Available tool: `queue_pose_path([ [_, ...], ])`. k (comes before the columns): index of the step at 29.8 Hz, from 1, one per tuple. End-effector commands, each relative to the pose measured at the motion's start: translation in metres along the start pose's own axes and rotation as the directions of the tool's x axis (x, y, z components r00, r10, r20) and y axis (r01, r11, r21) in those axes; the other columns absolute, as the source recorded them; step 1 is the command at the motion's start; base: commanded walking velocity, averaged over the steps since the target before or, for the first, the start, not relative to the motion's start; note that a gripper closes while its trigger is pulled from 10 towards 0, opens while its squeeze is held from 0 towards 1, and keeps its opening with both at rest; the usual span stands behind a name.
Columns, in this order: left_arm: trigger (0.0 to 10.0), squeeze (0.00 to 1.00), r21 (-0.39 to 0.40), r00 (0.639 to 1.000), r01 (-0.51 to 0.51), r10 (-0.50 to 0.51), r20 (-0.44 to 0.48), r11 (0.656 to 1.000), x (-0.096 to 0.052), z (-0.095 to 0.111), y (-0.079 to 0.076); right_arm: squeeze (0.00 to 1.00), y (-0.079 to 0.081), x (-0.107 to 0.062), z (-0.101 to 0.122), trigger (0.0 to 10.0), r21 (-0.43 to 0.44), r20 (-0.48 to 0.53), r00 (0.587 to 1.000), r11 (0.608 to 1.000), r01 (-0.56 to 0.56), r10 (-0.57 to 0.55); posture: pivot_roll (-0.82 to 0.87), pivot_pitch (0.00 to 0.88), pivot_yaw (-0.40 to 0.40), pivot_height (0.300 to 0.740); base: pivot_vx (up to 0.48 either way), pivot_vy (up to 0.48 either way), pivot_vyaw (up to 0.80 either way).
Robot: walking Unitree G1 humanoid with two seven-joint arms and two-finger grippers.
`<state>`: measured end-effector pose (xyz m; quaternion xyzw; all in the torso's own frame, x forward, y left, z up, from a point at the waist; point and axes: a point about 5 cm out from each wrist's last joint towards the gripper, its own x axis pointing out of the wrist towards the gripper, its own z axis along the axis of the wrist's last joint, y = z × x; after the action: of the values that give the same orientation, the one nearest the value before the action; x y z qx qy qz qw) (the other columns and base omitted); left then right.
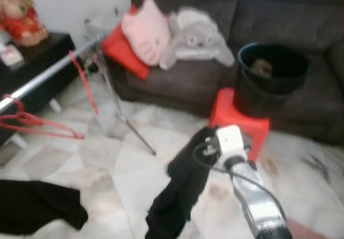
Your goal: Hang hanger
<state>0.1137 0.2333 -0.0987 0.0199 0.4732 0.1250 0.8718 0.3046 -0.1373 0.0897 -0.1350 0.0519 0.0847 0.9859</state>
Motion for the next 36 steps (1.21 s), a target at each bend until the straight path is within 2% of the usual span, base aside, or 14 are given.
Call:
queue_pose_path([
  [1, 10.0, 0.00, -0.012, 0.999, -0.006, 0.005, -0.038, 1.000, -0.0027, -0.0107, -0.0012, 0.00, -0.0061, 0.0013, 0.0061, 10.0, -0.001, 0.026, 1.000, 1.000, 0.013, -0.013, -0.17, 0.000, 0.051, 0.740, 0.000, 0.000, 0.80],
  [36, 10.0, 0.00, -0.032, 0.999, -0.044, 0.043, -0.032, 0.999, -0.0024, -0.0093, 0.0010, 0.00, -0.0041, 0.0106, 0.0155, 10.0, 0.013, 0.045, 0.999, 1.000, -0.013, 0.013, -0.14, 0.000, 0.027, 0.740, 0.000, 0.000, 0.80],
])
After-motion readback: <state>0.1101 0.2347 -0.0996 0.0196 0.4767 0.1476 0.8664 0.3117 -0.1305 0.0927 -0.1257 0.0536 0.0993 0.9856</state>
